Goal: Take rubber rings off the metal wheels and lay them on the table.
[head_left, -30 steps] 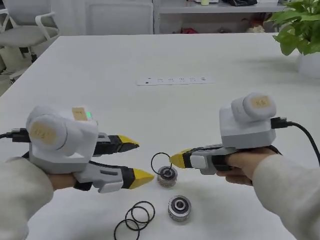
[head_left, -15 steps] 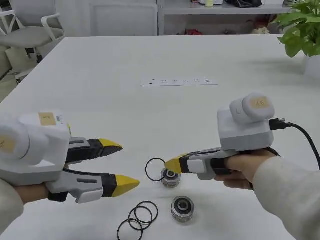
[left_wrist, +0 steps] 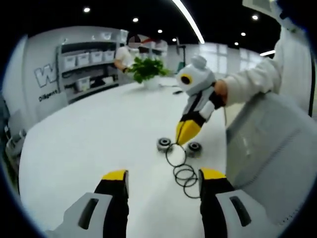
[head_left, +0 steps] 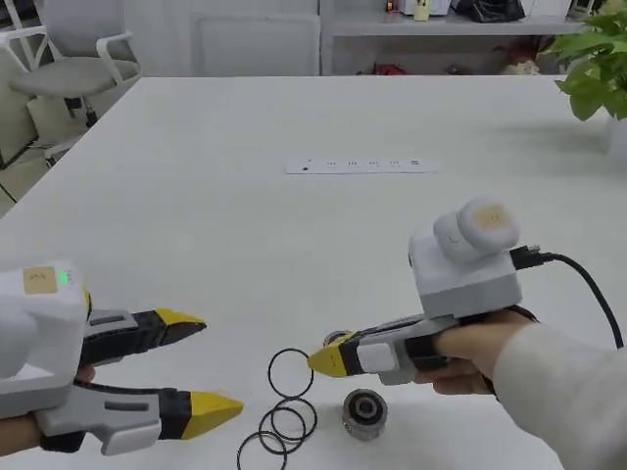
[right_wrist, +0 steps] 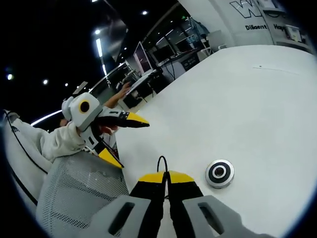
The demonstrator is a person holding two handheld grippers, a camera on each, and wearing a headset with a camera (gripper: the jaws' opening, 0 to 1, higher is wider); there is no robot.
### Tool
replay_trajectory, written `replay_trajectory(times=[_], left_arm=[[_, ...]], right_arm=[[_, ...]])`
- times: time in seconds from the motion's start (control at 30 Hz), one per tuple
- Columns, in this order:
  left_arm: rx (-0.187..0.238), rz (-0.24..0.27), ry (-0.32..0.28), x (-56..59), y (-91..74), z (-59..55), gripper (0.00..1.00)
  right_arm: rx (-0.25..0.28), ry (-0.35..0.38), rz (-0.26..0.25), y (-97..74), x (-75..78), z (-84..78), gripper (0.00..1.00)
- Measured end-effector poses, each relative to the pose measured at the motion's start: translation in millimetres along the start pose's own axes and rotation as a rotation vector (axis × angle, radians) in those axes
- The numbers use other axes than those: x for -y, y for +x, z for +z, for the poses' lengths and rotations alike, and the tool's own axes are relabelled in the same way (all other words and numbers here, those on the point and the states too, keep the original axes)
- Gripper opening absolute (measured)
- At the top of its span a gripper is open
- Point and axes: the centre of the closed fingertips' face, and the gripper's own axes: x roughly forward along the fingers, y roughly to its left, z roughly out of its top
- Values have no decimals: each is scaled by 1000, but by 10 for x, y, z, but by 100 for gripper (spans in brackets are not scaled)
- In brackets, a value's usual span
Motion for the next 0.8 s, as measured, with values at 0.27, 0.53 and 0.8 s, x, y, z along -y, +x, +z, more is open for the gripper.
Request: replay_trajectory(times=[0.27, 0.53, 0.8], left_arm=[[-4, -2, -16, 32, -27, -114, 66], [-20, -29, -25, 99, -1, -160, 68], [-27, -40, -34, 121, 8, -178, 68]], right_arm=[[-88, 8, 64, 69, -133, -196, 0], [-207, -45, 90, 114, -195, -461, 0], [-264, -139, 37, 122, -90, -575, 0]])
